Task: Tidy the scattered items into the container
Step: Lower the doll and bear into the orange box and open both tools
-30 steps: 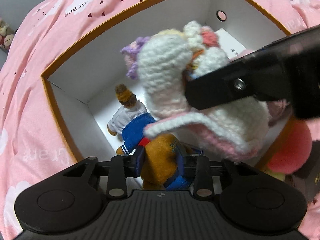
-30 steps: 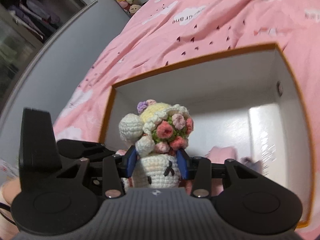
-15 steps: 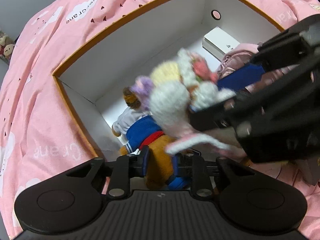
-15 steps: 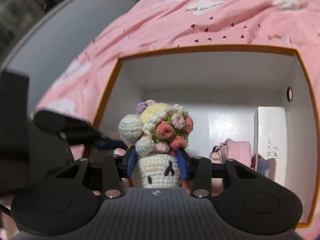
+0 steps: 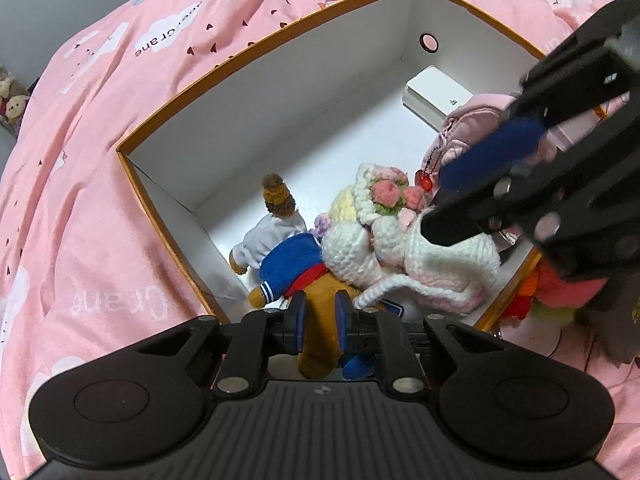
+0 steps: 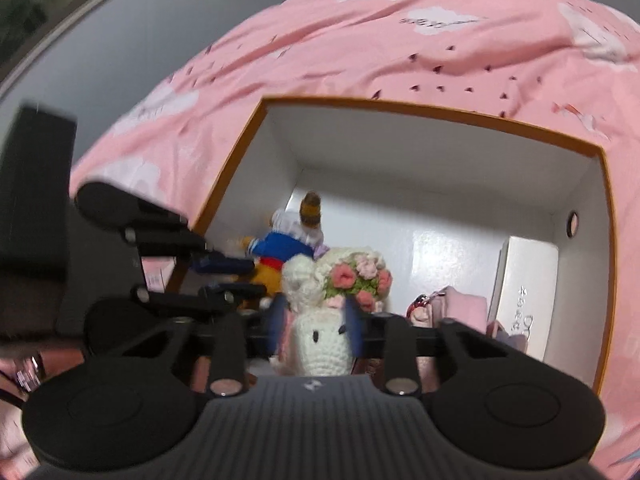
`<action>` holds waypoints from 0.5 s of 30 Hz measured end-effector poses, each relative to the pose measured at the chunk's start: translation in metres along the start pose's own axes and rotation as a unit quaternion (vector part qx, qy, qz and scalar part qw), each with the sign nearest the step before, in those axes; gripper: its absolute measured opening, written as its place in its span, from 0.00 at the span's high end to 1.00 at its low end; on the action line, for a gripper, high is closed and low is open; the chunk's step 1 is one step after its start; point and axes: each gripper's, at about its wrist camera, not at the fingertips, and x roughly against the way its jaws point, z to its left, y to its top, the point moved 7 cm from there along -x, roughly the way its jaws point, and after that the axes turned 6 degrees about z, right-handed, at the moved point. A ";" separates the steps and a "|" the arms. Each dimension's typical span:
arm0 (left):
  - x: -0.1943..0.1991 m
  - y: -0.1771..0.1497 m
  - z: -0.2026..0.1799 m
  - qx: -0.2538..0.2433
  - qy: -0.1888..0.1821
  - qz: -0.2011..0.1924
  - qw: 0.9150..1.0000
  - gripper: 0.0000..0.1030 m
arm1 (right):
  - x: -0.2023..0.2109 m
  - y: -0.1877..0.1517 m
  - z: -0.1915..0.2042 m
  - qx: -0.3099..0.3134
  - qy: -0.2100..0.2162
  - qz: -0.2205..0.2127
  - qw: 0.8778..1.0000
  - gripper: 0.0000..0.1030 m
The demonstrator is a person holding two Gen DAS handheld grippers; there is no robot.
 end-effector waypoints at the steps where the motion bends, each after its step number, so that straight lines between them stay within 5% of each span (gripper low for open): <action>1: 0.000 -0.001 0.000 0.001 -0.003 -0.001 1.000 0.82 | -0.004 -0.001 0.003 0.016 -0.004 0.010 1.000 0.82; 6: -0.003 0.001 0.000 0.009 -0.023 -0.009 1.000 0.82 | -0.018 -0.010 0.011 0.064 -0.017 0.050 0.997 0.87; 15: -0.013 0.010 -0.002 0.024 -0.049 -0.027 0.998 0.83 | -0.059 -0.018 0.010 0.052 -0.007 0.120 0.991 0.94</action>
